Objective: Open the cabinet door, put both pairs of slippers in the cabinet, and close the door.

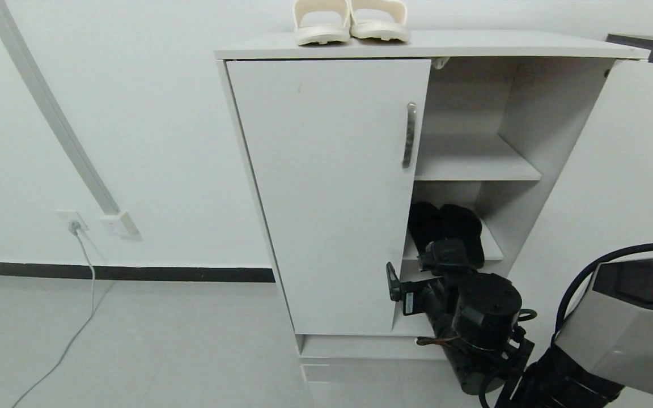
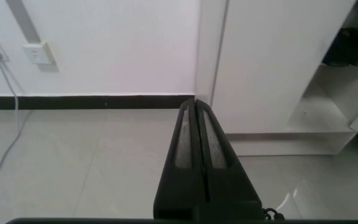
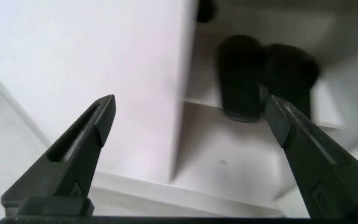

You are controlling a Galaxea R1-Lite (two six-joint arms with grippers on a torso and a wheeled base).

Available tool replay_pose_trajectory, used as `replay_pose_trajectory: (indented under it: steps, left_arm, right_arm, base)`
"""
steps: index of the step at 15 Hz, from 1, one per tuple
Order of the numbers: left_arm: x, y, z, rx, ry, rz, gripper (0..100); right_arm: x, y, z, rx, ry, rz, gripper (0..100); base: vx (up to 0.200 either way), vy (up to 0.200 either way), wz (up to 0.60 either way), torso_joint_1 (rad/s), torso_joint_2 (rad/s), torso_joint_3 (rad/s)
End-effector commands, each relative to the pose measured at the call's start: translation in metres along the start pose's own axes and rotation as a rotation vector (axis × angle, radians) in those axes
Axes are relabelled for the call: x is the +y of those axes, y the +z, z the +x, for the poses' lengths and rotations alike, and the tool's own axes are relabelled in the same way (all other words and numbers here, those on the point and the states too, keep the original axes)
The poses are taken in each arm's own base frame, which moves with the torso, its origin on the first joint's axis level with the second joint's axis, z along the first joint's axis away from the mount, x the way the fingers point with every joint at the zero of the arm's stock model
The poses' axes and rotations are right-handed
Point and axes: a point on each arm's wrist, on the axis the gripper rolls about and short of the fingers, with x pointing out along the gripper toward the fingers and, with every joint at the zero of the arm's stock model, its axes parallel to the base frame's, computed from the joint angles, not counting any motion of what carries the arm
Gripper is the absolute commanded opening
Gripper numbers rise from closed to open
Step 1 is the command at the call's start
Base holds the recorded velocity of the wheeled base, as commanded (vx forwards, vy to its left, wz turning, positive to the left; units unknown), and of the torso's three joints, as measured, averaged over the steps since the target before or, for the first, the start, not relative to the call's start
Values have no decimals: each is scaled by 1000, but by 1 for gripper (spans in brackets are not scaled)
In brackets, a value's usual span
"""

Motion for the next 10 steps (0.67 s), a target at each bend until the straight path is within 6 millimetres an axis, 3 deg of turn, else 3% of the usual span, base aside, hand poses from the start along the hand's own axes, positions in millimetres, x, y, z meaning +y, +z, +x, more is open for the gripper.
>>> replay_pose_trajectory:
  steps: [1,4,10]
  left_arm:
    - [0,0,0,1,-2,0,0]
    - [0,0,0,0,0,-1,0]
    - [0,0,0,0,8,-1,0]
  right_arm:
    - [0,-1,0,0,-1,0,100]
    - [-1,-2,-1,6,-2,-6,100]
    - [-13,1,3,-2,-29,-4,100]
  base:
    - [0,200,0,-2,2,2]
    - [0,200,0,5,2,-1]
    - [0,0,0,0,0,0]
